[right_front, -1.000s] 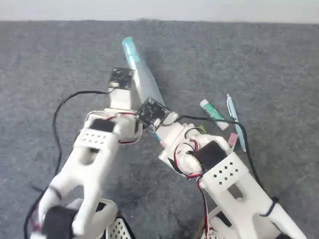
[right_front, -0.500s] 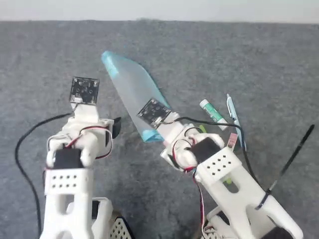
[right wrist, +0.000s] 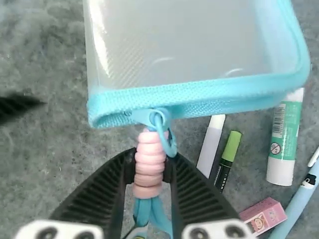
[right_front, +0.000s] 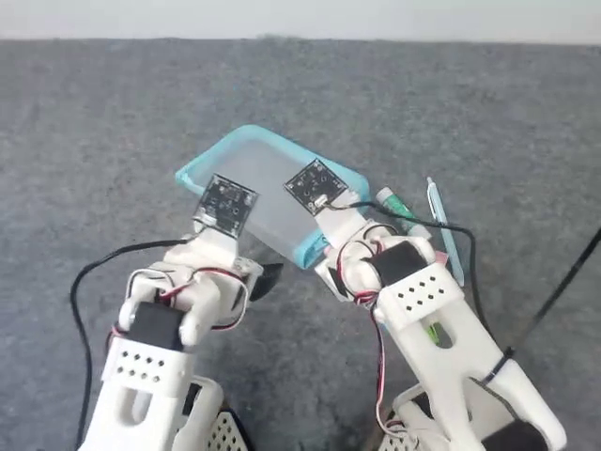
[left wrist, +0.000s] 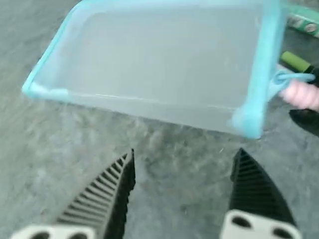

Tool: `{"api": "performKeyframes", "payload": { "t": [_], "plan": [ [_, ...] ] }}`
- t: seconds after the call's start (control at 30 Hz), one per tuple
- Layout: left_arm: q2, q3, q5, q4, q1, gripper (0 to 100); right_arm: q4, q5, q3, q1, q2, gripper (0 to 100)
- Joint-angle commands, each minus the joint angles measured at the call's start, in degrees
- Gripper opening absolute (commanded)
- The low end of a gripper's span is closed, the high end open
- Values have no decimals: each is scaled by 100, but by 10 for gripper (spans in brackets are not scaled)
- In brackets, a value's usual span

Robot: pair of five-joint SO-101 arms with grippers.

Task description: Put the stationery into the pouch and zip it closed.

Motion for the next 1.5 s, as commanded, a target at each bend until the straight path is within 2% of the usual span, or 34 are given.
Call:
{"api": "performKeyframes", "payload": {
  "t": [0.0,0.43,0.63,0.87,1.13,1.47],
  "plan": [
    [-141,57,-70,-448,114,297,127,-88,-440,-119,-48,7],
    [-149,127,-70,-536,545,297,127,-97,-457,-259,-48,7],
    [-132,453,88,-1108,519,295,207,-105,-440,-268,-119,7],
    [-114,585,343,-1635,-9,295,514,-255,-413,-268,-681,7],
    [-141,699,369,-1705,-141,295,646,-149,-299,-224,-892,7],
    [-105,708,369,-1978,-976,295,646,-35,-105,13,-892,7]
  ]
}}
